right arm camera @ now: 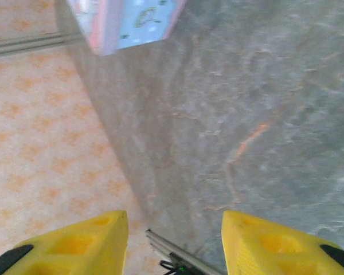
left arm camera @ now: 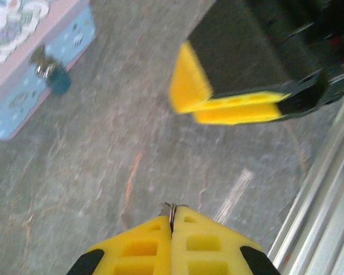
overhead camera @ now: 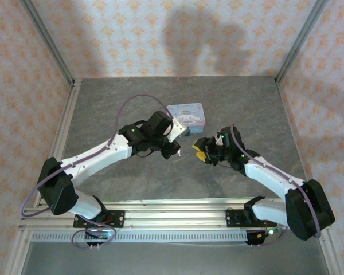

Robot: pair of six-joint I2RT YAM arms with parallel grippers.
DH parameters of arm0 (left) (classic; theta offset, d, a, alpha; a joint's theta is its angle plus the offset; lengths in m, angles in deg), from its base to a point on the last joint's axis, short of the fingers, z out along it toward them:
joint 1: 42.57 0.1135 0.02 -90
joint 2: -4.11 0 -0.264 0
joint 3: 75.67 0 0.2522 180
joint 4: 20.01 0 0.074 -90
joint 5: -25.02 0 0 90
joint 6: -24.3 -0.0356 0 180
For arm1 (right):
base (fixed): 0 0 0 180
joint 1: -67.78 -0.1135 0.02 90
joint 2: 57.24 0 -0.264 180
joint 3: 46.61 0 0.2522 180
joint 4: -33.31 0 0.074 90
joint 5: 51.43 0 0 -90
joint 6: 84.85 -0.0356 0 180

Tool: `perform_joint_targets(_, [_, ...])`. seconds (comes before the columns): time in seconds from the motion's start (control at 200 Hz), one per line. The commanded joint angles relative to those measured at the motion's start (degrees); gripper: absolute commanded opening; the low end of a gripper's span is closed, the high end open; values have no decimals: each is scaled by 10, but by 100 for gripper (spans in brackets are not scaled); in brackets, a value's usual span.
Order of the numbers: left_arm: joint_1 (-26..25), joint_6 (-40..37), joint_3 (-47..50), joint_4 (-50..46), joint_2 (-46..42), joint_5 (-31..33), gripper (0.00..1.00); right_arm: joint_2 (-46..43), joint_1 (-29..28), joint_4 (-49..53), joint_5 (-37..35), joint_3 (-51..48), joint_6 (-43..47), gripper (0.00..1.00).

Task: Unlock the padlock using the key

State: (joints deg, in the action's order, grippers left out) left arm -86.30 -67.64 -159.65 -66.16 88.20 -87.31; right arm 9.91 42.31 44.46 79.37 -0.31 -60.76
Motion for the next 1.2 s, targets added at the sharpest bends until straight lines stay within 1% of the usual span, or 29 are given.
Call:
perform_joint_targets(0.0, [-18,19,-36,31,21,-15,0,3,-11,-25,17,33,-52,45])
perform_joint_targets(0.07, [-27,21,-47,38,32,-15,0,18,-18,-34,20,37,-67,45])
perform_joint_targets(0.24, [-37,28,-52,61,48,-16,0,17,-25,-63,25,29,-107,45])
perform_joint_targets(0.586, [-38,39,-40,94,51,-6,0,14,-26,-69,33,30,-132,46])
perform_joint_targets(0.666, [-38,40,-36,99,49,2,0,16,-26,-68,36,30,-133,49])
perform_joint_targets(0.746, [-38,42,-29,107,45,7,0,18,-26,-82,39,22,-147,50])
perform_joint_targets(0.856, [-38,45,-18,119,42,11,0,16,-26,-110,42,11,-173,50])
perform_joint_targets(0.941, [-38,47,-9,128,40,14,0,12,-26,-113,44,13,-179,50])
perform_joint_targets(1.021, [-38,49,-2,134,38,15,0,9,-26,-112,43,15,-181,50])
perform_joint_targets(1.196, [-38,53,10,137,32,10,0,9,-26,-105,37,11,-178,42])
